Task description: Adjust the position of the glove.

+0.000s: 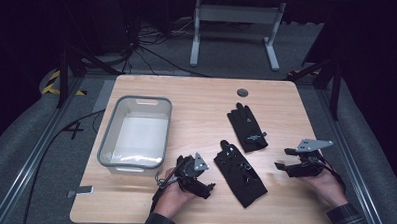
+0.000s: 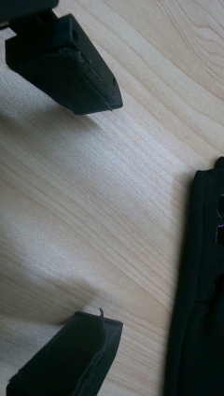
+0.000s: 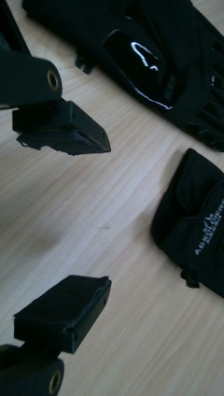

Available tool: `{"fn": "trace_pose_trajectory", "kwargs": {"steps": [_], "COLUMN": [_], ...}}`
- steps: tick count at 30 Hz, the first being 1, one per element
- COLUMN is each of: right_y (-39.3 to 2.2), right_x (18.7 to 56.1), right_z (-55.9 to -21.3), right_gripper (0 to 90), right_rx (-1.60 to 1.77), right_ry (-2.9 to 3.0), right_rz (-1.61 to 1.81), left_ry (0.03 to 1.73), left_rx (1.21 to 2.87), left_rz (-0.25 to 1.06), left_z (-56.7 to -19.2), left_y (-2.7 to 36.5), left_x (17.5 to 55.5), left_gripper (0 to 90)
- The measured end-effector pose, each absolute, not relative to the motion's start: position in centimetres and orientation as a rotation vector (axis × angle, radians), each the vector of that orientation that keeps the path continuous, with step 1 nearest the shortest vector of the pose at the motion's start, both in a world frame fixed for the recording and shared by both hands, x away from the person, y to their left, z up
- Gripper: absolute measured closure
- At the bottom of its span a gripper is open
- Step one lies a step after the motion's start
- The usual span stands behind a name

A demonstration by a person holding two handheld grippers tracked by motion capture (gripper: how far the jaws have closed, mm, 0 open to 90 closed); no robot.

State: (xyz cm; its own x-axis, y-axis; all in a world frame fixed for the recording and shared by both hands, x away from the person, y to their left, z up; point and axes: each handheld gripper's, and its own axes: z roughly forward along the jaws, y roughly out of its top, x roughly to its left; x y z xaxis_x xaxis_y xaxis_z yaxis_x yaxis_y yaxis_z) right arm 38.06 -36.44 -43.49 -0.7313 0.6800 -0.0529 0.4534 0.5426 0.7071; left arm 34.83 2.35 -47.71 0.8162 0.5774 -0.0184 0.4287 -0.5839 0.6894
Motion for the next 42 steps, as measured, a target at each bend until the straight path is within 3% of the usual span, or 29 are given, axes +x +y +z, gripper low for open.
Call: {"fn": "trace_pose_trajectory", "kwargs": {"steps": [6, 16, 27, 42], "right_y": [-35.4, -33.6, -31.5, -33.6], "right_x": [39.1, 41.9, 44.3, 46.2], "right_z": [-42.7, -42.0, -43.7, -44.2], "right_gripper": [48.9, 89.5, 90.0, 90.0], "right_rx": [0.897, 0.868, 0.858, 0.92], "right_ry": [2.466, 2.507, 2.578, 2.538], "right_rz": [1.04, 1.106, 1.044, 0.941], "left_ry": [0.734, 0.732, 0.732, 0.732], "left_rx": [2.284, 2.284, 2.284, 2.283], "left_rz": [0.269, 0.269, 0.268, 0.266], "left_z": [-47.7, -47.7, -47.7, -47.7], "left_y": [2.4, 2.4, 2.4, 2.4], "left_x": [34.8, 34.8, 34.8, 34.8], "left_gripper": [0.0, 0.0, 0.0, 0.0]}}
